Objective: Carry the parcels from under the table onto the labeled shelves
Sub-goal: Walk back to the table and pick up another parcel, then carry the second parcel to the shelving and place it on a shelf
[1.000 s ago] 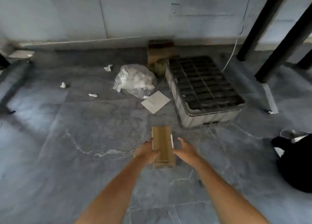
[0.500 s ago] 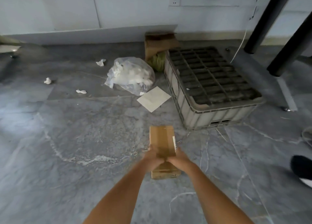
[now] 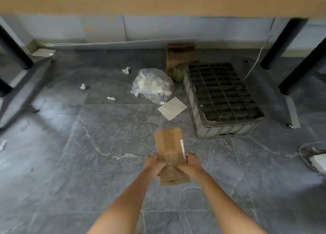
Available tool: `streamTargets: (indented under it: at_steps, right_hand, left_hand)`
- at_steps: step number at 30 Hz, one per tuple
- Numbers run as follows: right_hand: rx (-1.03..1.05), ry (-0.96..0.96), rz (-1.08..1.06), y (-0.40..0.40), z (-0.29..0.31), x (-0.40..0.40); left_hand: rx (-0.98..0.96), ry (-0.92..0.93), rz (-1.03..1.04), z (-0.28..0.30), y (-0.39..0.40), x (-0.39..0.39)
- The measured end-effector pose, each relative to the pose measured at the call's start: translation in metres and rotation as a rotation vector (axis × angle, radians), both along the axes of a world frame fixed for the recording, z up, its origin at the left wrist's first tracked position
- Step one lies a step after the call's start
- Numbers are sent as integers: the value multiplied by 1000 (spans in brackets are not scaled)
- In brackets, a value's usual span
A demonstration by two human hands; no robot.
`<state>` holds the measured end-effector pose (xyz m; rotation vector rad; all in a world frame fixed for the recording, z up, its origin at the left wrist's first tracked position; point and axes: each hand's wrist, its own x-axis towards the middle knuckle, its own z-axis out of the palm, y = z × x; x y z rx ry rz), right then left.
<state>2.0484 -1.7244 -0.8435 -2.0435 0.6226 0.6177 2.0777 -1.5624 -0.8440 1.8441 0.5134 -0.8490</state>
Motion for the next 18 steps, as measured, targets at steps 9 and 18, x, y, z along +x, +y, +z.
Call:
streamTargets:
  at_steps: [9, 18]
  right_hand:
    - [50, 1, 323, 149, 333, -37]
    - [103, -128, 768, 340, 540, -49]
  left_hand:
    - [58, -85, 216, 308, 146, -82]
    - [190, -291, 581, 529, 319, -157]
